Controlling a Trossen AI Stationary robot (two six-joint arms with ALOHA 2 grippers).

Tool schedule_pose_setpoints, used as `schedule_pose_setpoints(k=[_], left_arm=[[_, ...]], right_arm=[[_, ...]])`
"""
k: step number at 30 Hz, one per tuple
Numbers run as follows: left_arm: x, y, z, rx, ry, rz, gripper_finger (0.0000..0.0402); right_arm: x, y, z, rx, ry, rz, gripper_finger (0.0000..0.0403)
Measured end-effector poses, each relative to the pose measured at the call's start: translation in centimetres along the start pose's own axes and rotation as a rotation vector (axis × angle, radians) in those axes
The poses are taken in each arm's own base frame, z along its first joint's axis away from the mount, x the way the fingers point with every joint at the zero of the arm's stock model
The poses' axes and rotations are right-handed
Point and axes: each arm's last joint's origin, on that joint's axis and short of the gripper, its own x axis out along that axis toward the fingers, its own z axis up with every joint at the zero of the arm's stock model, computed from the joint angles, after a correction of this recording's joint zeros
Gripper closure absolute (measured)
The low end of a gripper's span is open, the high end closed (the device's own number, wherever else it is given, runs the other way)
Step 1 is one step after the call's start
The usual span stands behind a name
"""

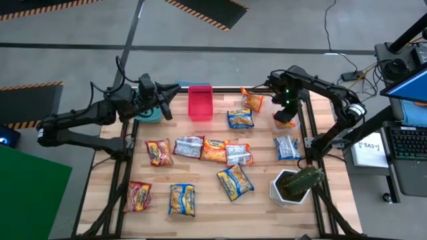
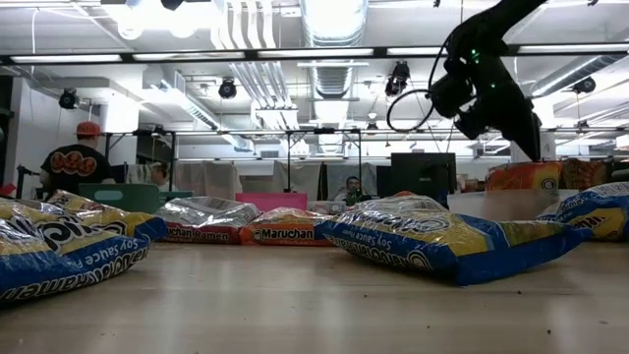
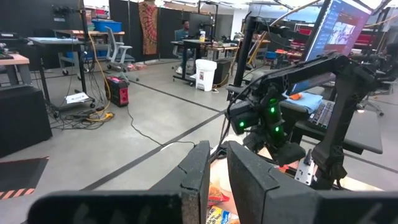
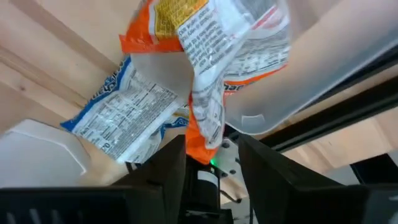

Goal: Sort Maruchan noodles
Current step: Put the red noodle pack into the red bin

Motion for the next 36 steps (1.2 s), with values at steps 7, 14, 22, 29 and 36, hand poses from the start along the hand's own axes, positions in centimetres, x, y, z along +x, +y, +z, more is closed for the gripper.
schedule_pose_setpoints(k=[7, 14, 22, 29, 36], left_arm=[[1.0, -0.4, -0.8, 0.017, 0.046, 0.001, 0.0363], [2.2, -0.7, -2.8, -0.002, 0.196, 0.013, 0.0363], [3.2, -1.0, -6.5, -0.026, 0.502, -0.002, 0.0363], [4.9, -2.1, -8.9, -0.061, 0.684, -0.148, 0.0363], [6.0, -2.3, -12.8, 0.047, 0.920, -0.206, 0.0350]], right_arm=[[-4.1, 0.3, 0.2, 0.096, -0.164, -0.007, 0.0224], [-8.9, 1.1, -0.1, 0.189, -0.415, 0.104, 0.0217], [-11.2, 4.2, 0.3, 0.128, -0.693, 0.230, 0.0225], [-11.5, 6.4, 0.7, 0.068, -0.751, 0.254, 0.0223], [-11.5, 7.2, 0.7, 0.039, -0.754, 0.257, 0.0223]])
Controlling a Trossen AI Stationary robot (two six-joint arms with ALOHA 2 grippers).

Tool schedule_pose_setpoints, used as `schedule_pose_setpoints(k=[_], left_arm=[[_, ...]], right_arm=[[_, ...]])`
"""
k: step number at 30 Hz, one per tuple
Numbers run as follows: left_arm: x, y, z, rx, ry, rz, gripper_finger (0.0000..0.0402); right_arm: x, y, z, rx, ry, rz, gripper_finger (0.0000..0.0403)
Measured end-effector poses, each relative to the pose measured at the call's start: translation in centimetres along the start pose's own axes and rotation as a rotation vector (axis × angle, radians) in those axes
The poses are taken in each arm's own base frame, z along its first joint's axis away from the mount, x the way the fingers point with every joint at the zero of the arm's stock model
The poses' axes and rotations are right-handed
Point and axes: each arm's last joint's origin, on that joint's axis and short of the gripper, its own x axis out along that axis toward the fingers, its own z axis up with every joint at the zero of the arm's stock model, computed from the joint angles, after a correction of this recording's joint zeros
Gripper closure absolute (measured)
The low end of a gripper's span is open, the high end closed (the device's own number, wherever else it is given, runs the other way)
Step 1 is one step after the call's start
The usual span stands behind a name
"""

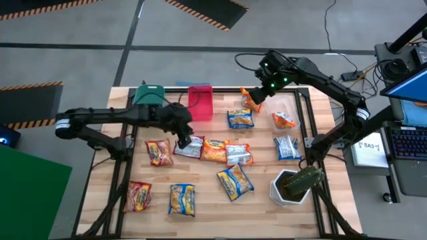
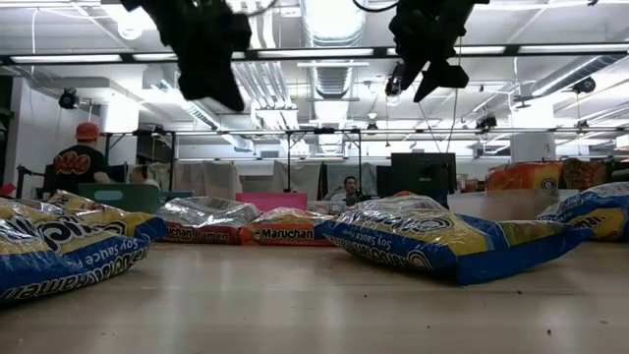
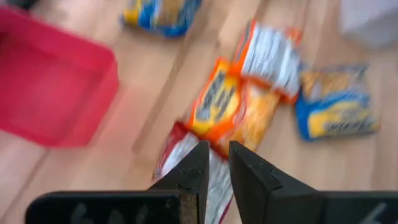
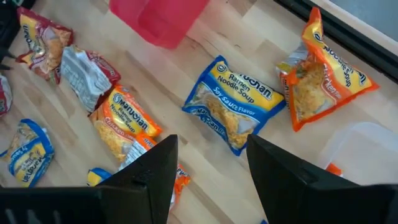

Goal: Sort Maruchan noodles
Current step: Put the red noodle pack into the red bin

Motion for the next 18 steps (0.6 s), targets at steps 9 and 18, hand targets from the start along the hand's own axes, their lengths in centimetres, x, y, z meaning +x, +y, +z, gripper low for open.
schedule_pose_setpoints(k=[9, 18], left_arm=[[4.0, 1.2, -2.5, 0.133, 0.148, 0.041, 0.0253], [7.9, 3.7, -5.7, 0.091, 0.193, 0.060, 0.0231]], right_arm=[[-0.2, 0.0, -0.1, -0.003, -0.005, 0.001, 0.0223], [-0.8, 0.1, -0.3, -0.005, -0.022, 0.006, 0.0223]])
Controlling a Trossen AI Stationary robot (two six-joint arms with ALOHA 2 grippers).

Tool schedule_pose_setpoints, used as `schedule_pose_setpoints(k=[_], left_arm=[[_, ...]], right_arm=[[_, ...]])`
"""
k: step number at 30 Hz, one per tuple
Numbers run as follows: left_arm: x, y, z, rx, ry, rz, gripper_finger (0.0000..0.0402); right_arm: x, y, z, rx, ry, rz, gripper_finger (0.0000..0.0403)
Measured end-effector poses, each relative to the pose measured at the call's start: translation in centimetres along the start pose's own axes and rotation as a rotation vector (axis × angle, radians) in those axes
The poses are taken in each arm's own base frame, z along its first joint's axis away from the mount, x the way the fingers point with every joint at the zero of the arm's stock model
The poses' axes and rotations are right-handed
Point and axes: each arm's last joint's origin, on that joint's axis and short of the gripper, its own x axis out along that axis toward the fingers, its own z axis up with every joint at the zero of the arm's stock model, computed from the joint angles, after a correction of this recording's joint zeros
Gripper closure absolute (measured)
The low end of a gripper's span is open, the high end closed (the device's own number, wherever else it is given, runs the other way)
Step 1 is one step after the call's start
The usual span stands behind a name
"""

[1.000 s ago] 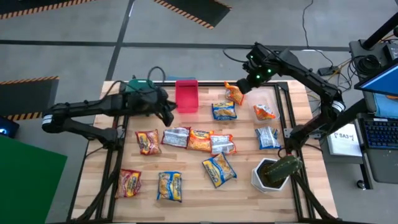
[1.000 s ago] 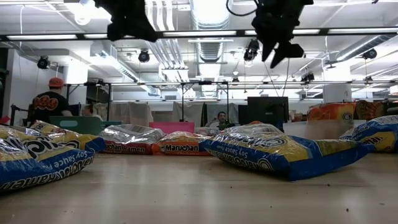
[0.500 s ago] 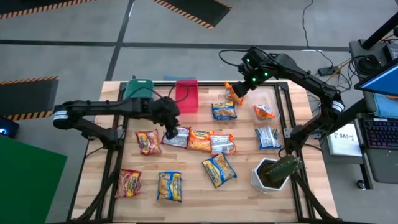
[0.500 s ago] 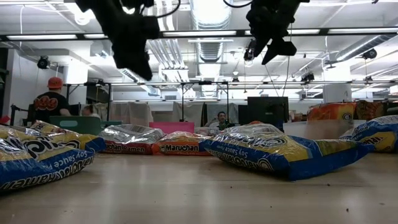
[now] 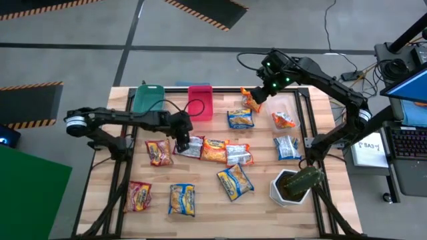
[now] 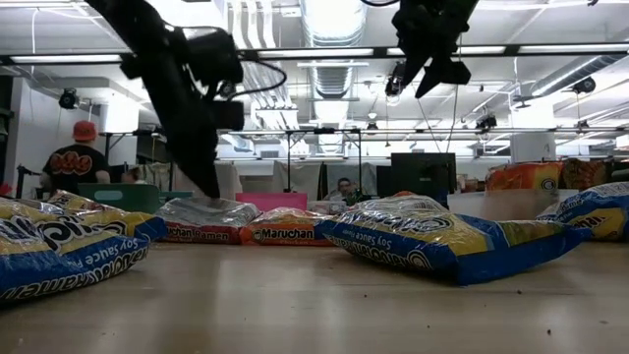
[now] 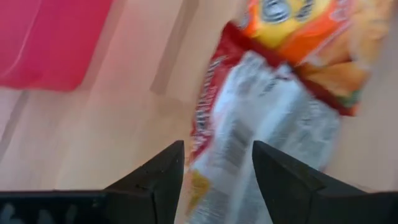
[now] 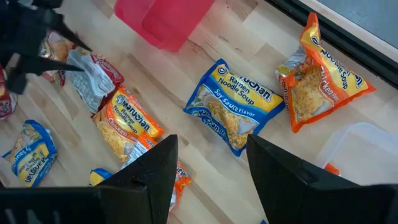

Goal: Sort Maruchan noodles
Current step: Put the red noodle pack into the red bin

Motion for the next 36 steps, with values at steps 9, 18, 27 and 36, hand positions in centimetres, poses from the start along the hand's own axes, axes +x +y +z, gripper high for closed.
schedule_pose_setpoints(k=[9, 18, 27, 36], left_arm=[[2.1, 0.4, -1.0, -0.011, 0.021, -0.044, 0.0268], [1.8, 0.3, -0.9, -0.007, 0.014, -0.070, 0.0392], [-3.3, -0.1, 2.4, 0.021, -0.189, -0.081, 0.0401], [-10.8, 0.2, 6.9, 0.096, -0.473, 0.088, 0.0402]], right_arm=[[0.0, 0.0, 0.0, 0.034, -0.002, 0.000, 0.0223], [0.0, 0.1, 0.3, 0.033, -0.034, 0.010, 0.0223], [0.0, 0.1, 0.4, 0.032, -0.042, 0.013, 0.0224], [0.0, 0.1, 0.4, 0.032, -0.042, 0.013, 0.0225]])
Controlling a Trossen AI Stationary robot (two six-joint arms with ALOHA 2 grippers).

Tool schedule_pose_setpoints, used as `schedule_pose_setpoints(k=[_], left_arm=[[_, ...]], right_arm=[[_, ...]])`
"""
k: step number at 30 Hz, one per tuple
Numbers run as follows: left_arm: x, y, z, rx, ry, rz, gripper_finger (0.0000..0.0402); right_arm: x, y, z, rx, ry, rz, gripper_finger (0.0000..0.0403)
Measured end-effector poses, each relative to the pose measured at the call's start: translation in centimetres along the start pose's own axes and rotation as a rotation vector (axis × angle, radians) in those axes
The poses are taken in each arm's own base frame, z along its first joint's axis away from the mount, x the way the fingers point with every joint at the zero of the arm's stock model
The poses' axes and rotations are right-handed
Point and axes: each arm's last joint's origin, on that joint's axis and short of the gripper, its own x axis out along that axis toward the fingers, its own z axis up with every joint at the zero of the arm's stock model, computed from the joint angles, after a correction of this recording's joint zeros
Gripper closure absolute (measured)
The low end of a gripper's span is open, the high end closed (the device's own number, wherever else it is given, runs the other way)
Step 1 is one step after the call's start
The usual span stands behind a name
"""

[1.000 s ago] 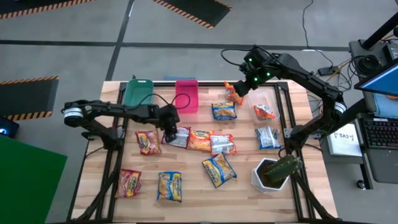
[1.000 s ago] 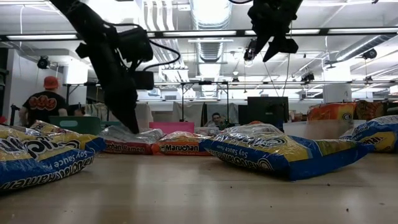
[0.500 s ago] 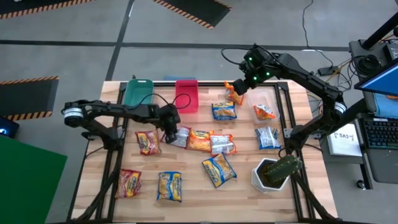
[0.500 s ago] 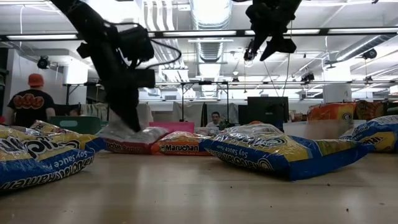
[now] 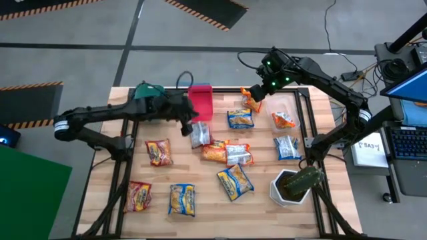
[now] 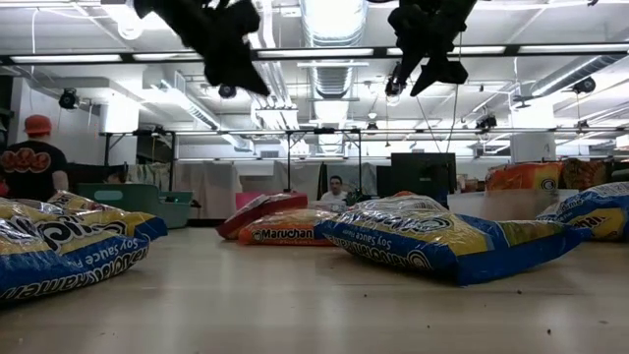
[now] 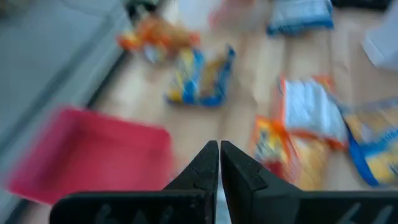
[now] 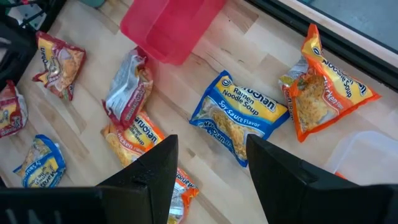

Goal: Sort Maruchan noodles
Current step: Put the red noodle pack into the red bin

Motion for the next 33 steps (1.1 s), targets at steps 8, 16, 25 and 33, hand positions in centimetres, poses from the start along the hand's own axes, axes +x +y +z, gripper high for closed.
schedule_pose_setpoints(k=[8, 16, 25, 33], left_arm=[[-0.2, 1.1, 1.6, -0.040, -0.007, -0.115, 0.0402], [2.2, -0.3, -1.9, -0.112, 0.230, -0.171, 0.0357], [5.9, -3.2, -4.8, 0.077, 0.347, -0.200, 0.0213], [8.9, -3.8, -8.2, 0.091, 0.403, -0.208, 0.0175]], right_arm=[[0.0, 0.0, 0.0, 0.008, 0.000, 0.000, 0.0225], [0.0, 0.1, 0.0, 0.003, -0.003, 0.003, 0.0225], [0.5, 0.1, 0.2, 0.001, 0.001, 0.001, 0.0225], [0.7, 0.0, 0.3, 0.005, 0.005, 0.000, 0.0225]])
